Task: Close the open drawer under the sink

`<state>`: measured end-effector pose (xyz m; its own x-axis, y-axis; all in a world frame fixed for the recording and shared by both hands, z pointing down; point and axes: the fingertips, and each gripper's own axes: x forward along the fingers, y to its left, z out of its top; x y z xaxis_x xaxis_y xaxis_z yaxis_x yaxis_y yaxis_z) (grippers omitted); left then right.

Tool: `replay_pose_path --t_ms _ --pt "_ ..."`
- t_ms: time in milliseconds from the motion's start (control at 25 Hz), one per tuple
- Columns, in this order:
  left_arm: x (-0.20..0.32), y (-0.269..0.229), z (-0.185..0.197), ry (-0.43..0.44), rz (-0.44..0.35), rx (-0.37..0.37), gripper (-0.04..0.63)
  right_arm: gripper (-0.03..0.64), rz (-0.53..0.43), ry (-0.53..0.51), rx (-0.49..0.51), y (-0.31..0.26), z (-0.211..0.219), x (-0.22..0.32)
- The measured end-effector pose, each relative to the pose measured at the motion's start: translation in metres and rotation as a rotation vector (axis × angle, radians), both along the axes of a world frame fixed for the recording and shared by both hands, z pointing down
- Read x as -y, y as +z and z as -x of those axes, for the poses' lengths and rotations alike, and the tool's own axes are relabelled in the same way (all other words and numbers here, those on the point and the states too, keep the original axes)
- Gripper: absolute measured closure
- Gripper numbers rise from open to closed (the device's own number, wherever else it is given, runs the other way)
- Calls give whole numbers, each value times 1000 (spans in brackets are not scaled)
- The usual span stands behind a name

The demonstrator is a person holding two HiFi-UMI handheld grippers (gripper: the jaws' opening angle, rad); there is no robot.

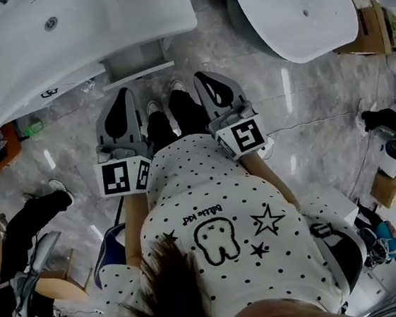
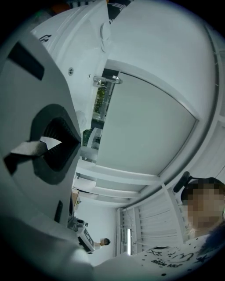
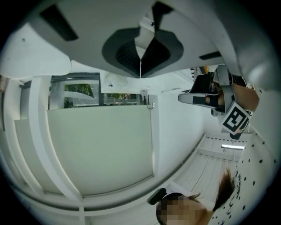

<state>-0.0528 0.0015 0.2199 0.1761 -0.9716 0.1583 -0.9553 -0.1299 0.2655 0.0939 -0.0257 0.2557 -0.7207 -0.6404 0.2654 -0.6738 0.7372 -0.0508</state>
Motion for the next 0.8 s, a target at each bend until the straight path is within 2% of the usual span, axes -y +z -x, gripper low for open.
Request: replay_pose_path --t_ms 320,480,640,800 --pt "22 3 7 -111 -24 50 592 603 -40 -55 9 0 -16 44" --pt "25 8 18 -151 -18 67 592 603 -23 -52 11 7 -17 56" --pt "23 11 31 -168 2 70 592 603 -9 -59 11 9 -8 57" --pt "22 14 37 -148 22 71 592 602 1 -56 13 6 5 53"
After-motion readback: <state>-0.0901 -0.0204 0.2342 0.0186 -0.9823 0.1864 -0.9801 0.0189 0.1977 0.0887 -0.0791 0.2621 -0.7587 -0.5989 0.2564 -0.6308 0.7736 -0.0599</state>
